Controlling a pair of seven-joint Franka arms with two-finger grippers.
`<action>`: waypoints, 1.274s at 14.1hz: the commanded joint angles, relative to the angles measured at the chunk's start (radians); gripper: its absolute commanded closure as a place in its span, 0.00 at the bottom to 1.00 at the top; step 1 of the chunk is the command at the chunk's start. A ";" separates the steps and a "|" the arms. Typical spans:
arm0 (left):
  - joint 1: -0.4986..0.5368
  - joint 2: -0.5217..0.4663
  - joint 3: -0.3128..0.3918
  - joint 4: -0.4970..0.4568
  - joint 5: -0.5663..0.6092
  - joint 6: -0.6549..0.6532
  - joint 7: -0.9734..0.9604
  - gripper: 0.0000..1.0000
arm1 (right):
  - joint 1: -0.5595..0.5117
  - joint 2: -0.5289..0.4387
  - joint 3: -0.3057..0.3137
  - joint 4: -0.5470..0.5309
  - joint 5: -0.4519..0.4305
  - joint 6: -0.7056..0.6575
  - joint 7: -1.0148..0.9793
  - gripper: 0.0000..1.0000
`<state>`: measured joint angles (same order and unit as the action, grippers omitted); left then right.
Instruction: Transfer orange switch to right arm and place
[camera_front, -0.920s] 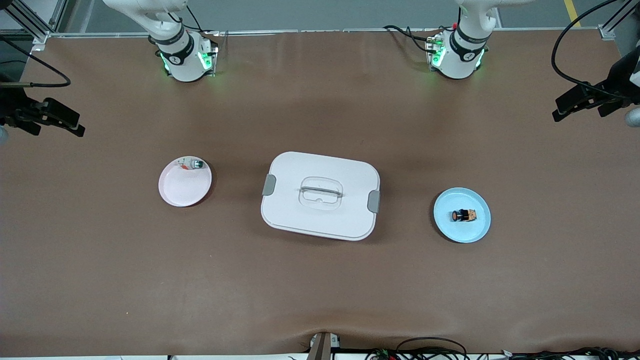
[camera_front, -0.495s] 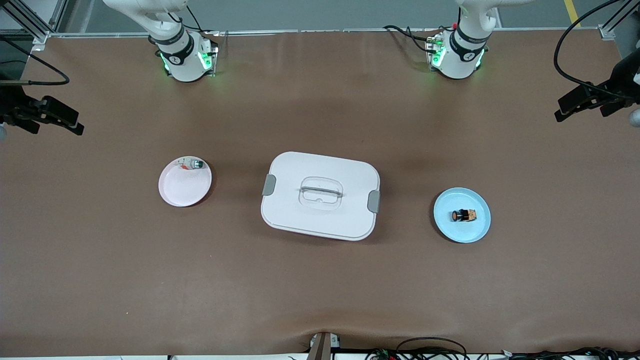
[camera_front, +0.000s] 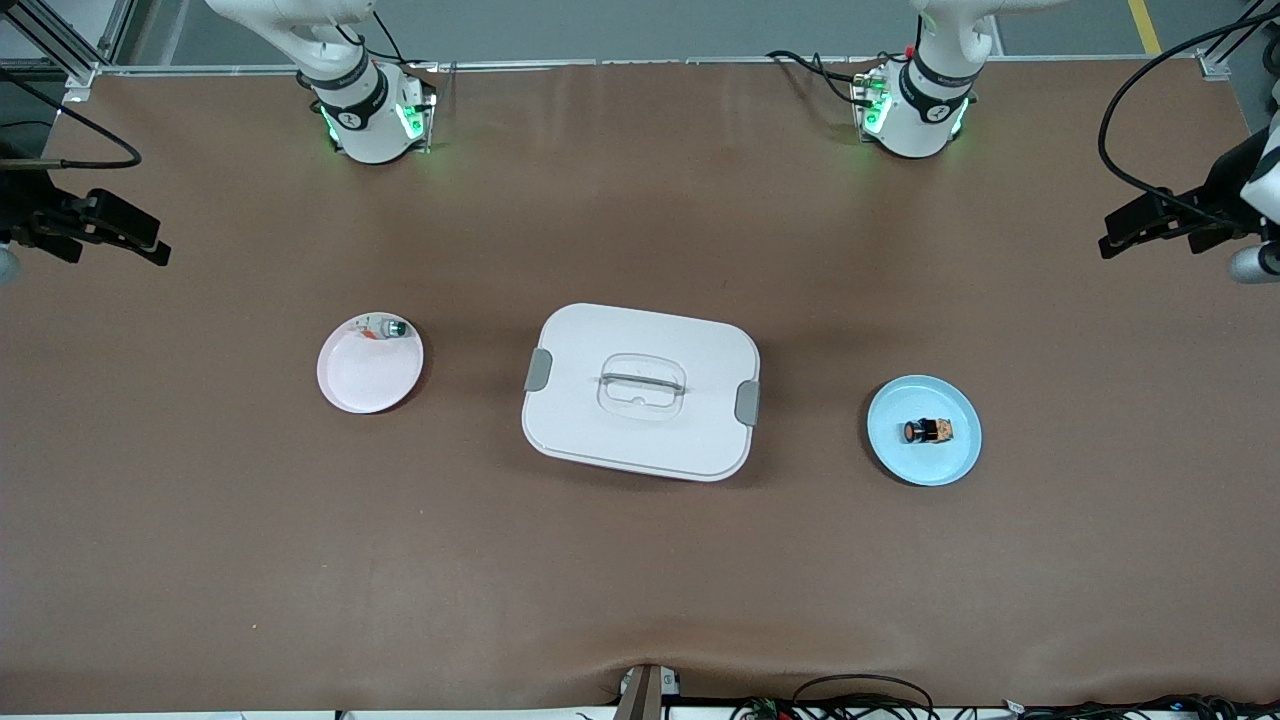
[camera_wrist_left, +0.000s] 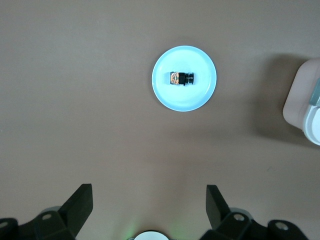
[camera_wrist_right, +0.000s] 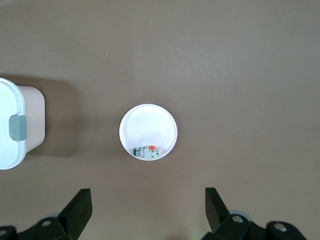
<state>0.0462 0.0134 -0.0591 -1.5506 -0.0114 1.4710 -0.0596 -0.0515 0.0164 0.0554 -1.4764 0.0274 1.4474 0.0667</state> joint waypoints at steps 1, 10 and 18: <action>0.000 0.037 -0.002 -0.014 0.019 0.015 0.021 0.00 | -0.008 0.004 0.007 0.015 0.005 -0.015 0.004 0.00; -0.002 0.002 -0.021 -0.422 0.018 0.454 0.018 0.00 | -0.010 0.004 0.007 0.011 0.005 -0.018 0.007 0.00; -0.014 0.169 -0.047 -0.536 0.018 0.807 0.017 0.00 | -0.011 0.004 0.007 0.010 0.005 -0.027 0.007 0.00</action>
<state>0.0341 0.1238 -0.0925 -2.0935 -0.0114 2.2166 -0.0519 -0.0515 0.0180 0.0555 -1.4766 0.0274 1.4350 0.0669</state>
